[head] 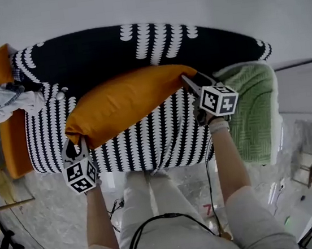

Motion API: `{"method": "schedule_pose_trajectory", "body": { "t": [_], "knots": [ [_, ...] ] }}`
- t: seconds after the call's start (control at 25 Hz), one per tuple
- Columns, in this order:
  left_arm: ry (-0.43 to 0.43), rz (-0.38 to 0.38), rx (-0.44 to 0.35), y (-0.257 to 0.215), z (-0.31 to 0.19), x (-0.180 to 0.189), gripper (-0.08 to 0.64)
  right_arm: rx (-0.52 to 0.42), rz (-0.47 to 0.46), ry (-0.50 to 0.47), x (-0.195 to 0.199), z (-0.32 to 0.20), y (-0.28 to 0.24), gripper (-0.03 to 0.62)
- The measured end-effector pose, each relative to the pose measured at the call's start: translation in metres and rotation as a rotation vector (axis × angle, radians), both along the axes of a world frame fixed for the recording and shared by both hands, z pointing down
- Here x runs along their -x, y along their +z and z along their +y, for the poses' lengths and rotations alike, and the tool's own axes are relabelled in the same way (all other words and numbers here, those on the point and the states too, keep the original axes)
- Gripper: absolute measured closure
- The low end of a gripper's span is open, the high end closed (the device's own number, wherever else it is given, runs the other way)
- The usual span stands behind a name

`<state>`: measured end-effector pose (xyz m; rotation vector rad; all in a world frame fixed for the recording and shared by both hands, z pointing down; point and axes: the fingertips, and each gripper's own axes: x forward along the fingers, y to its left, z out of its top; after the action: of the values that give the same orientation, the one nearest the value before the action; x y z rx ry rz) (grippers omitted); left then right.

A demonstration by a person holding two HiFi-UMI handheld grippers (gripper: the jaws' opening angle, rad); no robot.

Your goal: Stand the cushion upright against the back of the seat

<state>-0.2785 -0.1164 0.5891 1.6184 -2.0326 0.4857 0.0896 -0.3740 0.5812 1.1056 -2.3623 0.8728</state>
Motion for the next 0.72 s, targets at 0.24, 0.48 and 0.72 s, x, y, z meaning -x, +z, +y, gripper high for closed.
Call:
{"method": "schedule_pose_trajectory", "body": {
  "t": [0.24,0.48,0.72],
  "knots": [
    [0.020,0.029,-0.018,0.001,-0.004,0.012,0.402,-0.054,0.100,-0.021,0.014,0.001,-0.001,0.511],
    [0.010,0.045,-0.057,-0.006,-0.012,0.024,0.414,-0.093,0.129,-0.011,0.017,0.004,-0.015,0.541],
    [0.048,0.062,-0.073,-0.015,-0.038,0.036,0.420,-0.085,0.124,0.039,0.010,0.012,-0.028,0.545]
  ]
}}
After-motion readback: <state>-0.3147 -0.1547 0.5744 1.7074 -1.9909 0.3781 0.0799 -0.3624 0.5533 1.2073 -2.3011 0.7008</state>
